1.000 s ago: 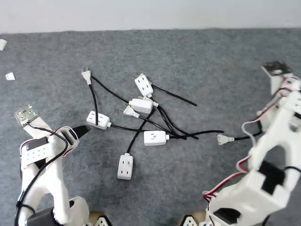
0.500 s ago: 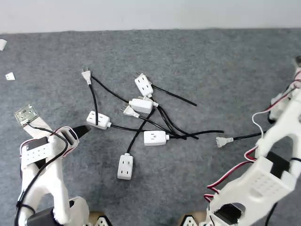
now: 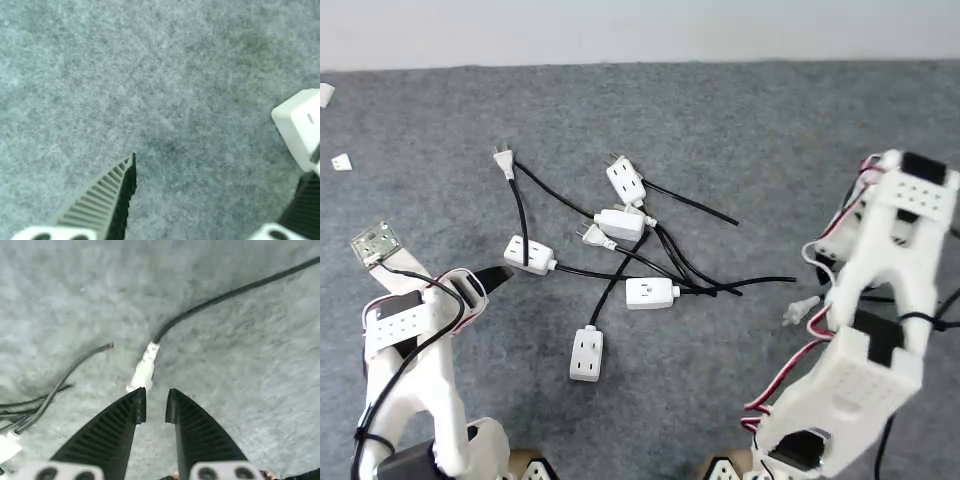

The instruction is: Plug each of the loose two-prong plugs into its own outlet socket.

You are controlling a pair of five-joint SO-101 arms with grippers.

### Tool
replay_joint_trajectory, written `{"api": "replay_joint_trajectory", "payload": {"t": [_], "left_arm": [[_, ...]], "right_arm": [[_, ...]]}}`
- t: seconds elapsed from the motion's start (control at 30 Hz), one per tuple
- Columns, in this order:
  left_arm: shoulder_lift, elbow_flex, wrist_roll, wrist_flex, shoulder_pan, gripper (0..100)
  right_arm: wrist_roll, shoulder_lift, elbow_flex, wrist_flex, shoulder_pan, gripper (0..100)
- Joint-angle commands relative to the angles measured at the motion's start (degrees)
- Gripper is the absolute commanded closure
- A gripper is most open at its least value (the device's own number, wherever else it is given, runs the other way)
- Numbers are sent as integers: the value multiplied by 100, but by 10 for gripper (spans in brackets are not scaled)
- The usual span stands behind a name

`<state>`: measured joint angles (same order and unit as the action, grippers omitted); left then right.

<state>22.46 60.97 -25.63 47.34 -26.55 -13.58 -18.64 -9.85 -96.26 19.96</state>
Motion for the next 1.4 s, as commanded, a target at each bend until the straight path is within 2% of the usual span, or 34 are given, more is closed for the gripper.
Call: {"api": "replay_joint_trajectory", "payload": {"t": [0.0, 0.2, 0.4, 0.57, 0.87, 1.07, 1.23, 1.37], "left_arm": [[-9, -119, 44, -105, 26, 544], [-9, -40, 44, -264, 26, 544], [-9, -40, 44, -264, 35, 544], [-9, -13, 44, -264, 114, 544], [-9, -13, 44, -264, 132, 544], [-9, -13, 44, -264, 132, 544], [-9, -13, 44, -264, 132, 544], [-9, 13, 35, -264, 149, 544]], "right_arm": [[-343, 1429, 923, 567, -259, 928], [-598, 3600, 3156, 1938, -259, 928], [-615, 3530, 4668, 3530, -277, 928], [-1134, 2862, 4545, 3591, -259, 928], [-1160, 2220, 4264, 3582, -154, 887], [-1160, 2141, 4273, 3600, 92, 983], [-1152, 1736, 4202, 3705, 75, 990], [-1143, 1253, 3974, 3829, -207, 990]]}}
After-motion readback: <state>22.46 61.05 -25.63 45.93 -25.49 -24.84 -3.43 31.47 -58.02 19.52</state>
